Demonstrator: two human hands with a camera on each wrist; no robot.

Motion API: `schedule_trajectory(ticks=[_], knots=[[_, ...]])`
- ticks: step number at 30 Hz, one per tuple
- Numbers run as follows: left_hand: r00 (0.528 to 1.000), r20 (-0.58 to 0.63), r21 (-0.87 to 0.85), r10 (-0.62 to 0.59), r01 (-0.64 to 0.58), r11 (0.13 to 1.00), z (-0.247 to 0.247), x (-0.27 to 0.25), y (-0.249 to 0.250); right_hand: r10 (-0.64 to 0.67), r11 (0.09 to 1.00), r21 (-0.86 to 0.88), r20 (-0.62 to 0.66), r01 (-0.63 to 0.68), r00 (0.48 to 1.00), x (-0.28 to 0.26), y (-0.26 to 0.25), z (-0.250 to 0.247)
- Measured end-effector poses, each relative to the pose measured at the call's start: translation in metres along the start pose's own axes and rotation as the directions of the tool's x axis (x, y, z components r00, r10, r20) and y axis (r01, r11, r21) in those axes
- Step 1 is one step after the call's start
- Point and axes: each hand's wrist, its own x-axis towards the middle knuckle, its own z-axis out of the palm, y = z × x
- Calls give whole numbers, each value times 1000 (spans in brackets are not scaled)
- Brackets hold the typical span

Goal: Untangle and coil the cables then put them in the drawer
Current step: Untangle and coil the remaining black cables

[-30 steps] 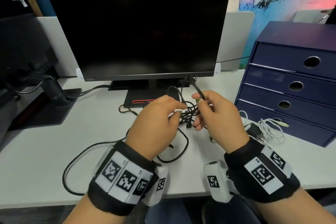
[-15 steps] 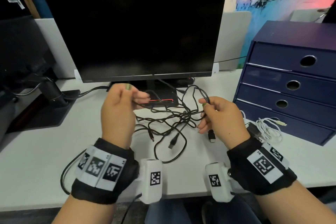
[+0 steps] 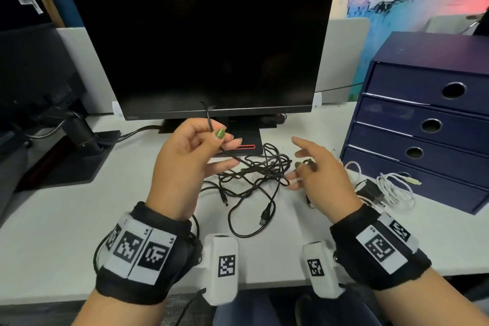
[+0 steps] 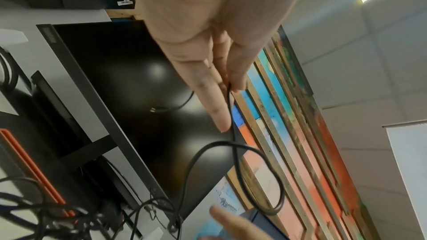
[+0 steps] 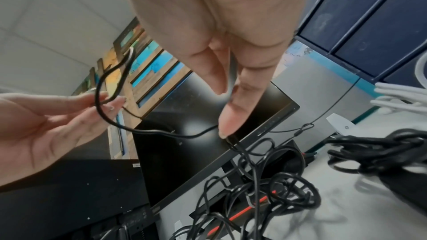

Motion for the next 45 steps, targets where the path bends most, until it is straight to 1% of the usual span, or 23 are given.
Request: schedule_trajectory(ticks=[2,4,5,7,9,10,12,15,19,22,25,27,28,30,31,33,35,36,37,39,42,44,45], knots=[[1000,2,38,3,-3,999,3,-2,-5,-97,995,-27,42,98,994,-7,-9,0],[1000,11,70,-14,14,997,7,-5,-11,-168,983,90,104,159,980,-18,-23,1],[1000,14,91,-25,23,996,8,-7,-14,-188,975,150,164,164,968,-23,-29,1],[999,11,145,-33,31,989,11,-9,-19,-222,968,185,304,171,927,-30,-36,4],[999,1,175,-34,33,984,10,-11,-23,-225,974,130,415,187,882,-34,-34,8],[999,-8,174,-37,38,984,9,-12,-24,-216,975,46,437,218,873,-35,-32,9],[998,-27,164,-50,54,985,7,-15,-25,-181,960,-116,439,255,880,-35,-24,10],[997,-80,175,-23,37,984,0,-18,-28,-118,953,-212,396,216,911,-35,-13,11],[976,-208,175,67,-30,984,-19,-14,-25,-110,909,-375,210,184,971,-27,3,-2],[950,-276,242,145,-78,967,-30,-11,-23,-78,949,-301,51,90,996,-17,6,-22],[938,-296,257,181,-105,961,-32,-9,-20,-20,973,-232,-120,-8,993,-11,6,-39],[955,-260,231,141,-80,970,-27,-11,-19,12,997,-76,-146,-24,989,-12,-1,-39],[966,-235,221,111,-58,973,-23,-13,-19,-5,1000,-25,-144,2,990,-14,-5,-38],[983,-171,253,70,-25,967,-11,-19,-22,-89,996,-10,-145,88,985,-22,-16,-30],[990,-132,291,56,-16,957,-5,-21,-25,-143,990,-11,-119,143,983,-27,-23,-25],[999,-44,355,21,-4,935,6,-27,-30,-217,976,-12,16,217,976,-38,-34,-12],[998,67,452,-1,-30,892,13,-33,-32,-210,977,-9,166,215,963,-44,-37,4],[992,125,492,-14,-50,869,17,-36,-33,-203,978,2,205,208,957,-46,-37,11],[984,176,526,-23,-74,847,20,-39,-33,-205,978,-3,204,210,957,-47,-37,17],[966,256,587,-40,-123,800,22,-42,-32,-200,978,-28,149,206,968,-46,-35,24],[962,272,598,1,-170,784,20,-42,-28,-114,993,-3,71,115,991,-41,-32,23],[965,219,621,146,-253,742,16,-40,-26,-70,997,-21,72,71,995,-35,-31,15],[952,191,625,238,-305,718,14,-38,-24,-78,992,-89,96,87,992,-33,-32,10]])
